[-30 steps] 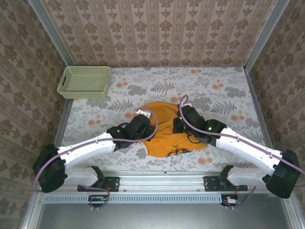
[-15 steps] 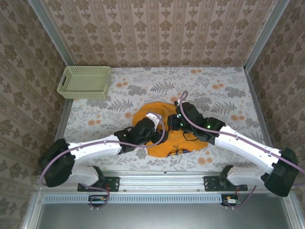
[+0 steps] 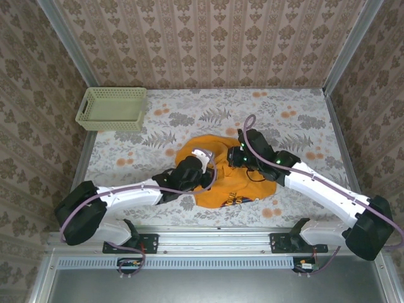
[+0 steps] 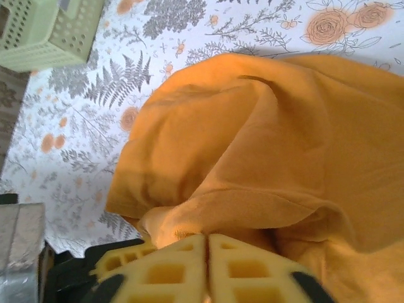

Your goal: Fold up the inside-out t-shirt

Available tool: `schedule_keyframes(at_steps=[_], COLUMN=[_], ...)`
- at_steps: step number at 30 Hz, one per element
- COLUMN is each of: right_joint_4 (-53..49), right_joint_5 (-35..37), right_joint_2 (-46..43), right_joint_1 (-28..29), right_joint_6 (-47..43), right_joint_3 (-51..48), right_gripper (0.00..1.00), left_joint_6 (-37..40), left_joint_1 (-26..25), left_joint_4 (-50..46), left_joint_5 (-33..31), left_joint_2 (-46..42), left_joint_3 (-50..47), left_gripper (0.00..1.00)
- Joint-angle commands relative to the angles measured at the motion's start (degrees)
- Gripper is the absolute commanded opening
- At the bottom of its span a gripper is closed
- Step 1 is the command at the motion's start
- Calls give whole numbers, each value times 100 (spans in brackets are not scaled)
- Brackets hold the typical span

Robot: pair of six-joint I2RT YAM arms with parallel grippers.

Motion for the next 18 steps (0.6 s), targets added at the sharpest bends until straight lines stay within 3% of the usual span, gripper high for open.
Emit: schedule_keyframes(at_steps=[1, 4, 8, 13, 18], right_joint_4=[-30, 68, 424, 1060, 1581], right_joint_5=[-216, 26, -180, -190, -157], right_joint_2=[51, -238, -733, -1239, -922], right_joint_1=[7, 0, 5, 5, 0], right_joint_6=[-799, -1422, -2150, -2447, -2456], right_joint_3=[252, -102, -808, -1787, -2063], right_gripper=[24, 32, 42, 47, 48], left_joint_6=[-116, -145, -181, -178, -138], left_joint_1=[47, 104, 210, 291, 305], left_joint_4=[275, 275, 298, 268, 154], left_joint_5=[159, 201, 283, 343, 378], left_joint_2=[-331, -442, -452, -481, -524], left_joint_3=[-247, -345, -378, -330, -257], left_gripper=[0, 0, 0, 0, 0])
